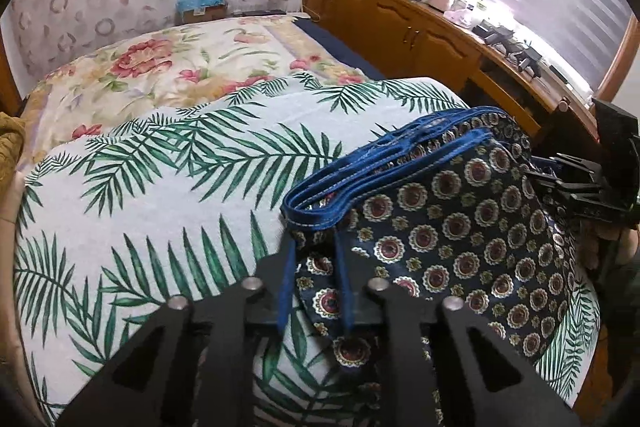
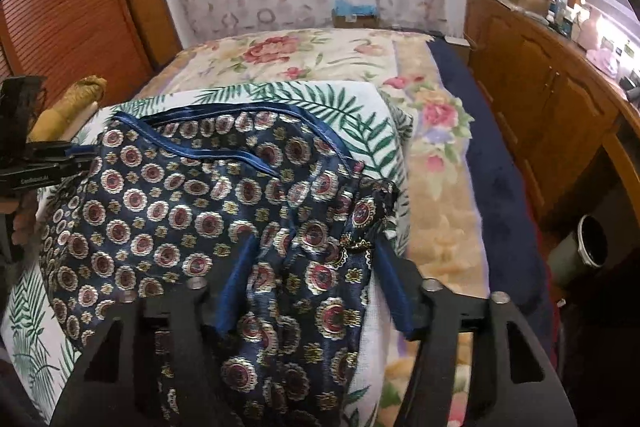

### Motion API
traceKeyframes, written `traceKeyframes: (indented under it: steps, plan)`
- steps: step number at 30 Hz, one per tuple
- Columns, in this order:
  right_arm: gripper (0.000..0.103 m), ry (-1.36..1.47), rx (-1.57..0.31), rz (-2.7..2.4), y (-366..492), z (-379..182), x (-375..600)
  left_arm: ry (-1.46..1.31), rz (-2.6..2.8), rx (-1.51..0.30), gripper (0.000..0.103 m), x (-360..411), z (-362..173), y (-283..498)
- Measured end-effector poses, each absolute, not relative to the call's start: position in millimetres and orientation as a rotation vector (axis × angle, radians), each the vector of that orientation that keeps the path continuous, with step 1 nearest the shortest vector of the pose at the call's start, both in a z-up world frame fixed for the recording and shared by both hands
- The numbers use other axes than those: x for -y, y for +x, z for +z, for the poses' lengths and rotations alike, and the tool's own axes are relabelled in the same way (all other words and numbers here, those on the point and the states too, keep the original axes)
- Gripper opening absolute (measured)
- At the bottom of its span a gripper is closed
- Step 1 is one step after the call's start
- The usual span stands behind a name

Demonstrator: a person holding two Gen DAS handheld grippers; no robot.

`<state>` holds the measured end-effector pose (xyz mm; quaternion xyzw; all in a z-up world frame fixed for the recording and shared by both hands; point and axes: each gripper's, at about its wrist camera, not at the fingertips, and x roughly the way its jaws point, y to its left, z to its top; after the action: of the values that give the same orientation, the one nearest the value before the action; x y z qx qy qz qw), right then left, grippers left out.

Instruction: Fold small clothes

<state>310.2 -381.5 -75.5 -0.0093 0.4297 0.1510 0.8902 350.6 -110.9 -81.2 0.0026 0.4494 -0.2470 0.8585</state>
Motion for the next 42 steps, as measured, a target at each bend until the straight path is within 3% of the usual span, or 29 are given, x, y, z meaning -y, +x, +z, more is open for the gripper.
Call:
traceKeyframes:
  steps: [2, 6, 9, 25, 42]
  plan:
    - [0.044, -0.03, -0.888, 0.319, 310, -74, 378, -0.015, -0.531, -0.923, 0.005, 109, -78, 346]
    - [0.014, -0.047, -0.882, 0.349, 308, -72, 371, -0.045, -0.554, -0.859, 0.001, 103, -63, 334]
    - [0.009, -0.07, -0.867, 0.358, 305, -69, 367, -0.044, -0.555, -0.819, 0.001, 99, -49, 325]
    - [0.006, -0.091, -0.595, 0.351, 269, 5, 329, -0.095, -0.514, -0.586, 0.0, 43, 29, 257]
    - [0.006, -0.168, -0.459, 0.496, 267, 59, 235, -0.139, -0.385, -0.451, 0.0, -51, 79, 195]
